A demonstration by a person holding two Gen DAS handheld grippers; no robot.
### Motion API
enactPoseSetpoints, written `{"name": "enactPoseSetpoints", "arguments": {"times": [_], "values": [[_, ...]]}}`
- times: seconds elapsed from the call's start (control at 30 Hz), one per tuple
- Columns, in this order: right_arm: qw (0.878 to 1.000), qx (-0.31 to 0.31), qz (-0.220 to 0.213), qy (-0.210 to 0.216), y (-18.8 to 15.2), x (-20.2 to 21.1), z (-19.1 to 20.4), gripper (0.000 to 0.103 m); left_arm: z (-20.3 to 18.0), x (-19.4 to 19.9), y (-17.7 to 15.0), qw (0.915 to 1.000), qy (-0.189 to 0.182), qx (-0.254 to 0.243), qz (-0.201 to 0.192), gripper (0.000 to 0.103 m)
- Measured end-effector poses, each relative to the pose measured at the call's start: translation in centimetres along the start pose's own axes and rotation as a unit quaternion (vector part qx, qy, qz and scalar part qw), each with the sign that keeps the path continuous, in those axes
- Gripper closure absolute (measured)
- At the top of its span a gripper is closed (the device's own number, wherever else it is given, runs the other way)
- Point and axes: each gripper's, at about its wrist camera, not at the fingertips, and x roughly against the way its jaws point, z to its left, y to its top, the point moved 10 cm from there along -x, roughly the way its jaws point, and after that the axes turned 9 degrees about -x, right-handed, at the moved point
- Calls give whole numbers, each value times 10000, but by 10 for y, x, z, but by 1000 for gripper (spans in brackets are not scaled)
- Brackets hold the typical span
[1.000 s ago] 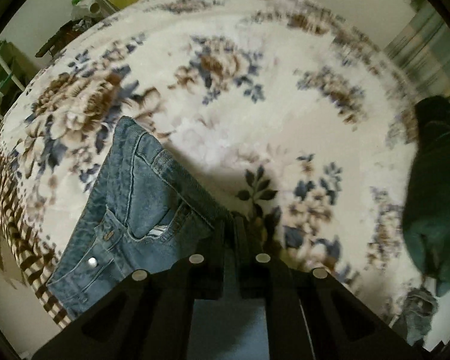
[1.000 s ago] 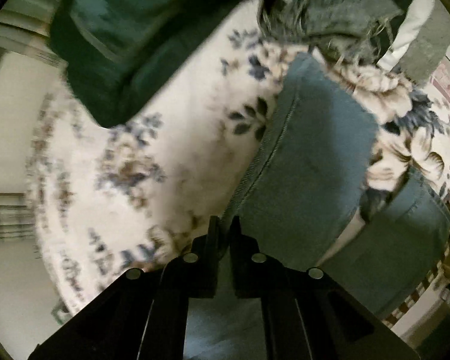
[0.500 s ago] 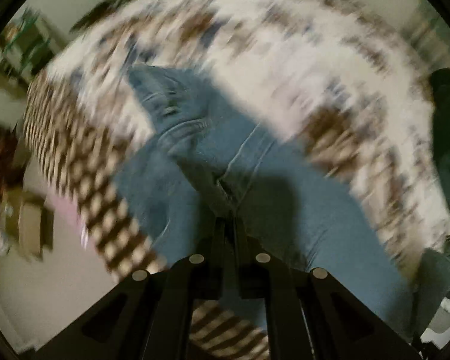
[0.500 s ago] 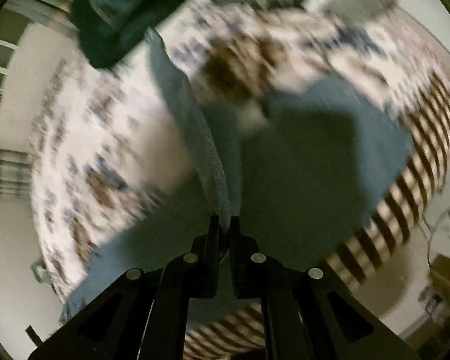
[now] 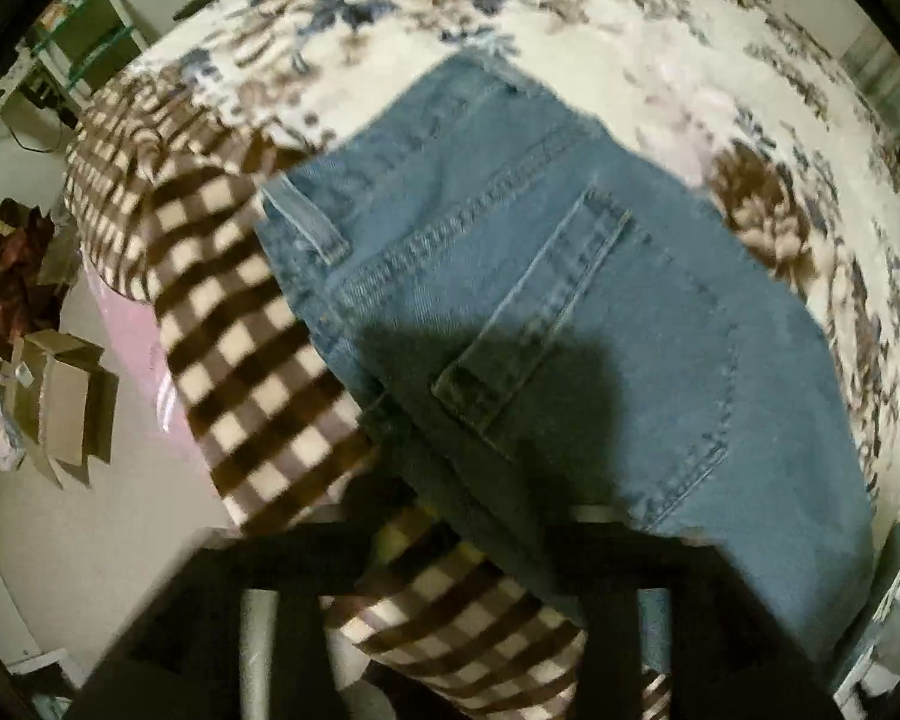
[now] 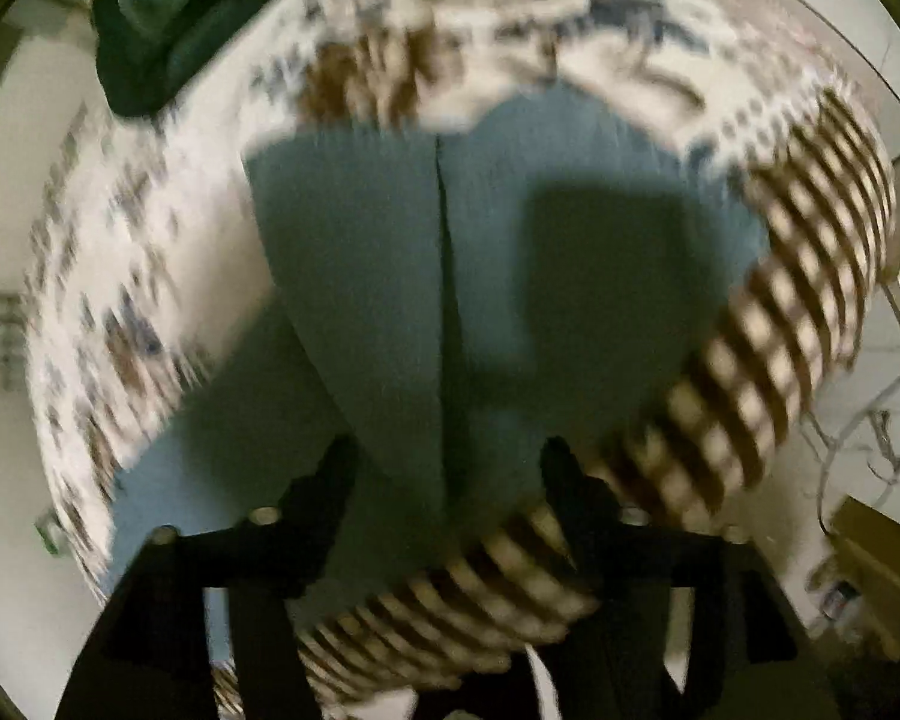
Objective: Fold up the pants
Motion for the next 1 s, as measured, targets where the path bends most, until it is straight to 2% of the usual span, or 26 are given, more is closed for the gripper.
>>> {"name": "enactPoseSetpoints", "arguments": {"times": [0.03, 0.07, 0.2, 0.3, 0.33, 0.37, 0.4, 0.43, 0.5, 0.57, 0.7, 0.73, 0.8, 0.87, 0.93, 1.0], "values": [[10000, 15, -41, 23, 13, -4, 5, 27, -1, 2, 3, 10000, 46, -23, -69, 18], [9999, 29, -80, 64, 26, -11, 9, 26, -2, 3, 6, 9999, 60, -44, -139, 17], [9999, -134, -36, 4, 79, -56, 20, 26, -2, -4, 5, 9986, 385, -304, -201, 17], [9991, -345, 225, -44, 95, -87, 18, 26, -12, -6, 0, 9961, 607, -635, -63, 17], [9992, -365, 170, -15, 99, -86, 17, 29, -16, -6, -4, 9955, 616, -721, -17, 17], [9995, -301, 5, 115, 101, -81, 21, 66, -21, -6, -8, 9944, 648, -834, 42, 17], [9998, -126, -111, 140, 100, -76, 25, 95, -25, -4, -10, 9935, 684, -908, 70, 17], [9997, -9, -228, 80, 98, -69, 23, 100, -30, -2, -13, 9925, 697, -1004, 85, 17], [9977, 10, -628, 264, 98, -43, 18, 100, -40, 1, -16, 9901, 741, -1184, 112, 17], [9946, -232, -936, 393, 99, -16, -4, 101, -51, 3, -20, 9889, 710, -1295, 163, 17], [9855, -1110, -1184, 494, 98, 18, -76, 101, -72, 1, -32, 9866, 659, -1465, 301, 17], [9857, -1149, -1121, 504, 99, 14, -80, 101, -76, 0, -34, 9861, 656, -1488, 329, 17], [9890, -1143, -929, 150, 92, -2, -105, 101, -82, -3, -40, 9854, 642, -1530, 389, 17], [9917, -1169, -536, -45, 82, -23, -121, 100, -87, -8, -46, 9845, 634, -1558, 492, 17], [9881, -1487, -376, 72, 75, -27, -138, 94, -88, -9, -50, 9843, 637, -1545, 571, 17], [9824, -1769, -410, 430, 71, -17, -141, 89, -85, -10, -53, 9849, 615, -1493, 623, 17]]}}
